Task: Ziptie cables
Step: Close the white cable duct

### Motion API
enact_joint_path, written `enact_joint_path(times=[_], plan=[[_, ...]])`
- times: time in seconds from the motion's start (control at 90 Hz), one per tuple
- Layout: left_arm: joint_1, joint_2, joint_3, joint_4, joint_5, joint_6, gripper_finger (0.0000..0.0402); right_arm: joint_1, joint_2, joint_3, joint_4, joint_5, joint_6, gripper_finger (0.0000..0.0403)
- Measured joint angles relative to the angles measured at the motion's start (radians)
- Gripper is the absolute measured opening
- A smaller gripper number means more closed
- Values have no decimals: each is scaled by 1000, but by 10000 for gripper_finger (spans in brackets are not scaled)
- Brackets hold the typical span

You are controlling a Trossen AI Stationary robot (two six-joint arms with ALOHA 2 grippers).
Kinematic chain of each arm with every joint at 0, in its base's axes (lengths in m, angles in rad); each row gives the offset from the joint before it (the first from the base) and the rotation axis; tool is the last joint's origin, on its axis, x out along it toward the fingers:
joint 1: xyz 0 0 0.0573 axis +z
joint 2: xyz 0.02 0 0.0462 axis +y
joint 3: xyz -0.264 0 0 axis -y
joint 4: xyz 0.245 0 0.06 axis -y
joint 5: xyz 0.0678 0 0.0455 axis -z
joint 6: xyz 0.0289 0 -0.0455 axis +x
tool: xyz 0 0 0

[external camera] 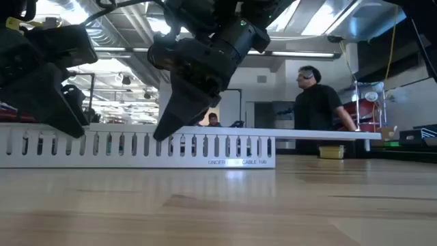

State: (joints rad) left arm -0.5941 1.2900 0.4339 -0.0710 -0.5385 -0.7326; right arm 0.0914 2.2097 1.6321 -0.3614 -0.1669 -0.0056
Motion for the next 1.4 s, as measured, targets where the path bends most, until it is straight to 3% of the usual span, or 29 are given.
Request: enact_joint_path(times=[0.567, 0.9, 1.122, 1.4], plan=[[-17, -1, -1, -10, 21, 6, 207, 0, 46, 0, 161, -55, 27, 221], [-12, -1, 0, -3, 28, -40, 208, 0, 46, 2, 129, -54, 25, 221], [0, -25, 66, -143, 84, -95, 209, 0, 46, 6, 123, -38, 24, 221], [20, -27, 82, -169, 78, -113, 290, 0, 45, 6, 118, -18, 29, 221]])
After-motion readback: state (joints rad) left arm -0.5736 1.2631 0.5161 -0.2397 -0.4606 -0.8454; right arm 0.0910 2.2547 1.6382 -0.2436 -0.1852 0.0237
